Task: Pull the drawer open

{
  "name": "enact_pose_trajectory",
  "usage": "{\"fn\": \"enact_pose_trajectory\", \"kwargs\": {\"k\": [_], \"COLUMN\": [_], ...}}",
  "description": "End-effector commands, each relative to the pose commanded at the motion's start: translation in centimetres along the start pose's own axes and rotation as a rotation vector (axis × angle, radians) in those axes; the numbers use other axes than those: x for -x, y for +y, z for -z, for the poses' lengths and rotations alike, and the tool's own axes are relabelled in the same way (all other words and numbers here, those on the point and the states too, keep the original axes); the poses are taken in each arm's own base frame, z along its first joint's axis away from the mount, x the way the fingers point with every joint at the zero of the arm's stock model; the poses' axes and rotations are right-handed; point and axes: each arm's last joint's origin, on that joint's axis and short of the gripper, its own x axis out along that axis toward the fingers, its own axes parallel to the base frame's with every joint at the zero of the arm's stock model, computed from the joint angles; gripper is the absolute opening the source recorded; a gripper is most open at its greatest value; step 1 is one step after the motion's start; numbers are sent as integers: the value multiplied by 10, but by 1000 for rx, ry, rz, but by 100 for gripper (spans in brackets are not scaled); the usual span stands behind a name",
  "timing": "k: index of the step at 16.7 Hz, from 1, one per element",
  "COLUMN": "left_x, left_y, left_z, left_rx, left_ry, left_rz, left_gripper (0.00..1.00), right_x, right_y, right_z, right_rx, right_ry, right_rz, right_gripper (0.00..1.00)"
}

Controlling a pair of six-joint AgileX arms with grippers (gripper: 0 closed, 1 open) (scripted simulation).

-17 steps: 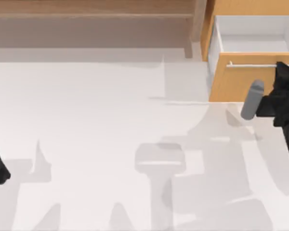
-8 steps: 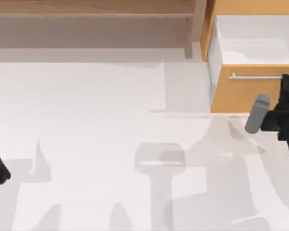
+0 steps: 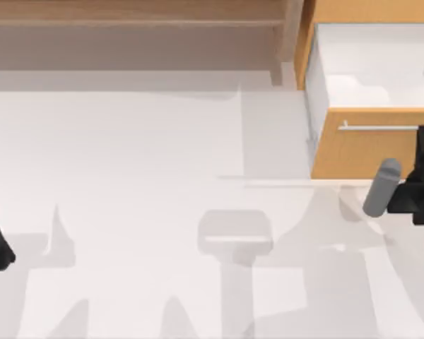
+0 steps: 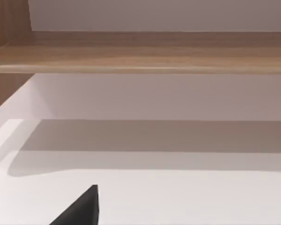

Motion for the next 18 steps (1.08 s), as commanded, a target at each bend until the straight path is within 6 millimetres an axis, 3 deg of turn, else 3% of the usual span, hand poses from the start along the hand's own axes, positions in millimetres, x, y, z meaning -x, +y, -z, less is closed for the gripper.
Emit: {"fn": "enact_pose_trajectory", "kwargs": {"k": [13,18], "left_x": [0,0], "left_y": [0,0], "left_z": [0,0], "left_rx": [0,0], "left_ry": [0,0], "left_rz": [0,0], "left_gripper": [100,100], "right_x": [0,0], "right_y": [0,0], "right_z": [0,0], "right_rx": [0,0], "right_ry": [0,0], "right_rz": [0,0], "right_gripper": [98,100]}}
